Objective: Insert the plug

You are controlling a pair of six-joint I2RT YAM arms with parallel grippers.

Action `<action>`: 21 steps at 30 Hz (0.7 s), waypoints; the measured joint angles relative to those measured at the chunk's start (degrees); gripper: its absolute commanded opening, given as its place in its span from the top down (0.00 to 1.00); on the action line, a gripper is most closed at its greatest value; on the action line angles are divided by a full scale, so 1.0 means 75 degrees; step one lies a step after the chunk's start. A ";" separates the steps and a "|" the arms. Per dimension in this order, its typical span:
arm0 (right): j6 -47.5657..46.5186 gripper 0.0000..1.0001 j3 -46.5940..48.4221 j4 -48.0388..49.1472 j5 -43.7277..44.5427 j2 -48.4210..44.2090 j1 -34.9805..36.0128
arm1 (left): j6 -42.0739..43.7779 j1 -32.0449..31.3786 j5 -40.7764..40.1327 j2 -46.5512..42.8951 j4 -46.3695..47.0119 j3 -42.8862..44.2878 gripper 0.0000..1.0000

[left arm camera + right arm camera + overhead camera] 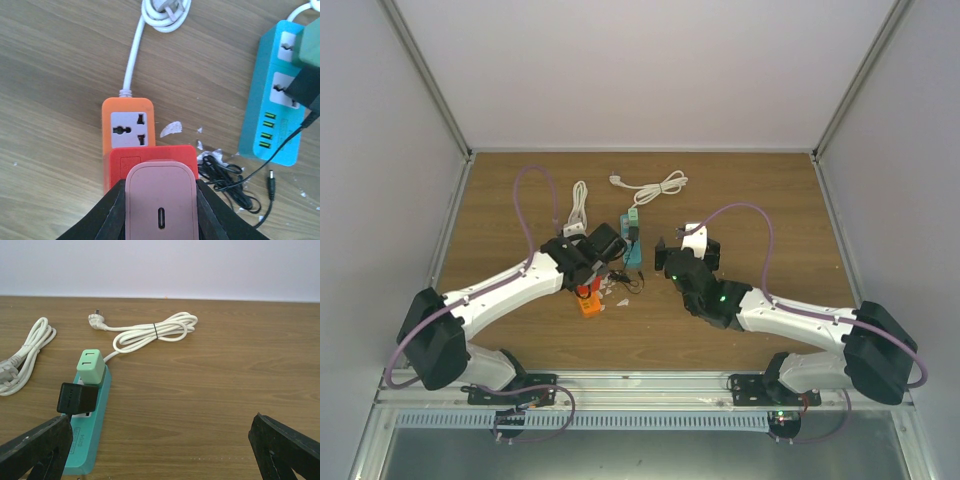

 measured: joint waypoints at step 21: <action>0.0003 0.00 0.0000 0.0000 -0.0009 0.0000 -0.0015 | -0.0857 -0.0012 -0.0259 -0.0178 -0.0545 -0.0326 1.00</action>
